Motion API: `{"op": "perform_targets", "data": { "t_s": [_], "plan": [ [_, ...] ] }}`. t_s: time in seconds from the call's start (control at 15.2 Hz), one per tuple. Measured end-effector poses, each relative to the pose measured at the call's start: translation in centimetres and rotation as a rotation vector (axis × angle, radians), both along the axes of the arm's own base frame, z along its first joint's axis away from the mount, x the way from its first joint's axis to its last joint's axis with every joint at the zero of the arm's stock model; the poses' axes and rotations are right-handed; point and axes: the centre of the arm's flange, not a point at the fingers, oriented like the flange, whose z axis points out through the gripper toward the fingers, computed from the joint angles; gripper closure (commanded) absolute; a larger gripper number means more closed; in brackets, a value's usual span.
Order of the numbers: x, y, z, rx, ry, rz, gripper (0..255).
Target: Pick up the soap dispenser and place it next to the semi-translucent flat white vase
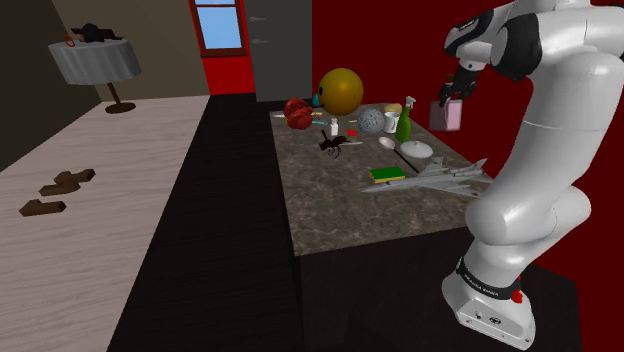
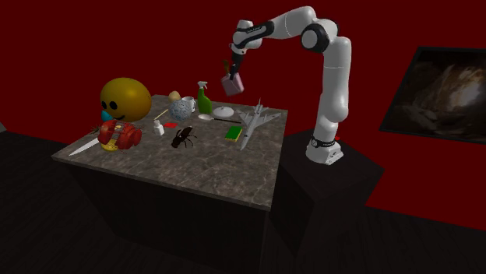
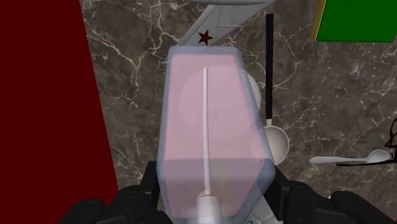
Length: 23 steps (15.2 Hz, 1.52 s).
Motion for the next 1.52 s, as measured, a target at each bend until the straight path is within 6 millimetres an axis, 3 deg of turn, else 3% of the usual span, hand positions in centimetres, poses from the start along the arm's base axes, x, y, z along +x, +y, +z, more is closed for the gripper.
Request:
{"op": "perform_targets", "data": {
  "t_s": [0.66, 1.06, 1.52],
  "plan": [
    [-4.3, -11.9, -2.5, -0.001, 0.000, 0.001, 255],
    [-3.7, -12.8, -3.7, -0.024, -0.014, 0.014, 255],
    [-3.9, -12.8, -7.3, -0.022, -0.012, 0.014, 255]
  ]
}}
